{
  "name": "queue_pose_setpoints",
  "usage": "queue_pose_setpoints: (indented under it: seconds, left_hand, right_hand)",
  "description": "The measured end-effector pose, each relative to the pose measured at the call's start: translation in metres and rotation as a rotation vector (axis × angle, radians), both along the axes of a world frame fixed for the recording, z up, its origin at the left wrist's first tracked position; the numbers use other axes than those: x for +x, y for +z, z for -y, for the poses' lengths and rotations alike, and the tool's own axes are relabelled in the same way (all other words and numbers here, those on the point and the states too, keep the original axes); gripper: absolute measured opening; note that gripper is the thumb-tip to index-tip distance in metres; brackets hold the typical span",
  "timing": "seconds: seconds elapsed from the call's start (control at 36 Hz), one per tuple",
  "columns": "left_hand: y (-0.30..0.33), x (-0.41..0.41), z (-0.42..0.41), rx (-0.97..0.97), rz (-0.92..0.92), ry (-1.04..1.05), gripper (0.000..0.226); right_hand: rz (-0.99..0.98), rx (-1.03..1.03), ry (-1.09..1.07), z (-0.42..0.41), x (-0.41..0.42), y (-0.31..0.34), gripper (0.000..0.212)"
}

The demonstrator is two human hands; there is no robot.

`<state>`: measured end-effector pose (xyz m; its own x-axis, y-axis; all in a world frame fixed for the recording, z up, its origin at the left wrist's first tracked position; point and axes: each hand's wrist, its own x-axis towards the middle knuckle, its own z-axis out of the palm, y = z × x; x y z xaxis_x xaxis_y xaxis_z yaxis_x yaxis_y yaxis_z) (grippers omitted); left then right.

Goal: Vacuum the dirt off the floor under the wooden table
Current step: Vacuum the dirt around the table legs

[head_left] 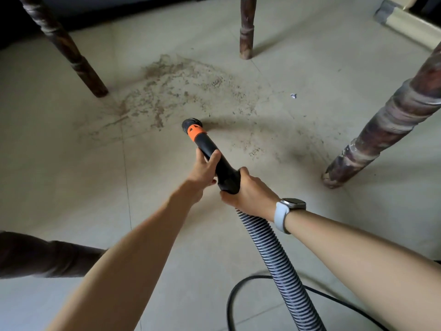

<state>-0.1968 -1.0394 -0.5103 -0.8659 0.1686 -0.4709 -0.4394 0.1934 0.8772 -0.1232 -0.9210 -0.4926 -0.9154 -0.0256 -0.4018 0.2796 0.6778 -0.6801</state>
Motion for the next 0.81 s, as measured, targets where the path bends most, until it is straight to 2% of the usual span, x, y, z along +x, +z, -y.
queue_pose_setpoints:
  seconds: [0.36,0.58,0.72,0.81]
  left_hand:
    - [-0.006,-0.026,0.021,-0.037,-0.046,0.022,0.049]
    - [-0.007,-0.004,0.024,-0.008,-0.044,-0.004,0.056]
    - [-0.009,0.019,0.027,0.005,-0.038,-0.032,0.032]
    - [-0.007,0.031,0.034,0.065,-0.022,-0.059,0.032]
  right_hand:
    - [-0.004,-0.040,-0.001,0.022,-0.032,-0.016,0.041]
    - [0.036,-0.066,-0.013,0.022,-0.008,-0.008,0.042]
    - [0.039,-0.002,-0.032,0.023,0.022,0.005,0.043]
    - [0.035,0.069,-0.014,0.026,0.035,0.017,0.042]
